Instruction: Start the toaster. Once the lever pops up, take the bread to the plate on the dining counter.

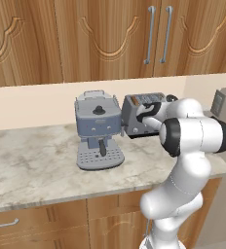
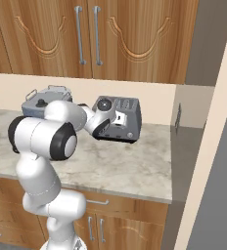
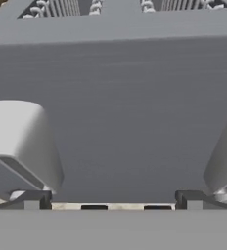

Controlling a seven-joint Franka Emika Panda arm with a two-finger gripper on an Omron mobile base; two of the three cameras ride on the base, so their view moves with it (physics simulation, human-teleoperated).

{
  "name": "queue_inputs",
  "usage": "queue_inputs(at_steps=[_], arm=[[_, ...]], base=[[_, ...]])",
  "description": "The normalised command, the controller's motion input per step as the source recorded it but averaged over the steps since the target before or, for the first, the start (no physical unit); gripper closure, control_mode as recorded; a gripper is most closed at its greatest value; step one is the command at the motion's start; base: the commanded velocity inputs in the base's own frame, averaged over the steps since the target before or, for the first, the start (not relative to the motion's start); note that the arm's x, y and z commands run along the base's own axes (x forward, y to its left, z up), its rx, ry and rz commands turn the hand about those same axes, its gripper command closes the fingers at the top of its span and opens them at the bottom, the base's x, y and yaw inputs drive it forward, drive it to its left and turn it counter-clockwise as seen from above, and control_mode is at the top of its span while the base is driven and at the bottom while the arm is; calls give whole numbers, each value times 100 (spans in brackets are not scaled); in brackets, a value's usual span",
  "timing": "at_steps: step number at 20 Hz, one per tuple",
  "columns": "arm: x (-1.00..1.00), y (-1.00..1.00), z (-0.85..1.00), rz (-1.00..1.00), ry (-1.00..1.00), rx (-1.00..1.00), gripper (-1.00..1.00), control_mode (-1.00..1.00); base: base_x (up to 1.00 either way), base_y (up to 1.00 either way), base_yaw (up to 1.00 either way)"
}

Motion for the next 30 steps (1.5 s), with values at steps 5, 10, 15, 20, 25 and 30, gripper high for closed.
queue_inputs(at_steps=[5, 10, 15, 20, 25, 30], arm=[[0, 0, 7, 0, -1, 0, -100, -100], [-8, 0, 8, 0, -6, 0, -100, -100], [-19, 0, 13, 0, -9, 0, -100, -100], [-10, 0, 19, 0, -7, 0, -100, -100], [0, 0, 27, 0, -2, 0, -100, -100], [0, 1, 23, 0, -5, 0, -100, -100]], base=[[0, 0, 0], [0, 0, 0], [0, 0, 0], [0, 0, 0], [0, 0, 0], [0, 0, 0]])
